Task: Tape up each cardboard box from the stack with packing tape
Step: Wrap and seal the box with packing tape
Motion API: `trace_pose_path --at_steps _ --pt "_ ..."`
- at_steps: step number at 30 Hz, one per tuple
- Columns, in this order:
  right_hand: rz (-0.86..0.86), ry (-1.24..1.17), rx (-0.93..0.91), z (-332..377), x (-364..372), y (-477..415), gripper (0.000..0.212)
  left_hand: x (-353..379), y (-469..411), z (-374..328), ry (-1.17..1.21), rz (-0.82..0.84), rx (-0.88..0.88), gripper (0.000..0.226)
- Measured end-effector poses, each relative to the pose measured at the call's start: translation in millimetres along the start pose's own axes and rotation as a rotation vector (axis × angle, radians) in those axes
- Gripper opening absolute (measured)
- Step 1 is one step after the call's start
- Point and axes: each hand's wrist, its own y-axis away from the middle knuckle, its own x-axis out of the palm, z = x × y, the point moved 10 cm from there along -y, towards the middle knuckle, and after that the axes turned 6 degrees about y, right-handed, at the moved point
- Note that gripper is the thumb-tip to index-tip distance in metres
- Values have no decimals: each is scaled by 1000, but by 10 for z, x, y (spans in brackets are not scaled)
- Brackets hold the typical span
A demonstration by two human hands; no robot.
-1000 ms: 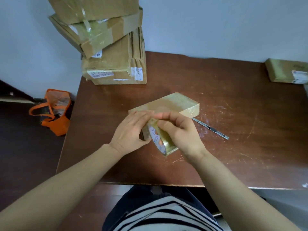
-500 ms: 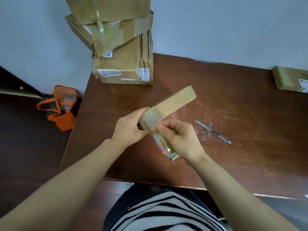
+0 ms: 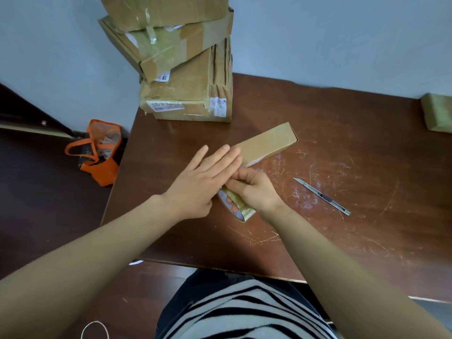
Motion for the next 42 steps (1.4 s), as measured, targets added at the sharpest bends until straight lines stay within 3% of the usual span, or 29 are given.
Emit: trace_pose_path --at_steps 5,10,15,17,19,23,26,31,38,40,42 --pt "6 -16 14 63 8 -56 15 -2 3 204 162 -16 -80 91" --pt "73 -75 59 119 16 62 13 141 116 448 779 -34 -324 92" --pt "199 47 -90 252 -9 224 47 487 284 541 1357 113 -609 79" --pt "169 107 -113 246 33 152 46 609 344 599 1476 54 -710 76" --pt "94 111 -142 291 79 33 41 602 373 699 1305 -71 -754 85" --pt "14 123 -207 376 173 -205 33 751 353 429 920 103 -681 139" --pt "19 107 -205 338 232 -276 29 876 338 441 840 108 -696 160" --pt "13 67 -193 253 172 -190 34 840 324 314 695 113 -619 160" --pt "30 85 -178 284 128 -13 42 949 357 336 824 41 -708 152" --pt "55 136 -106 141 73 215 44 892 354 332 857 24 -702 155" --pt "65 107 33 -135 30 455 28 840 329 336 827 16 -661 158"
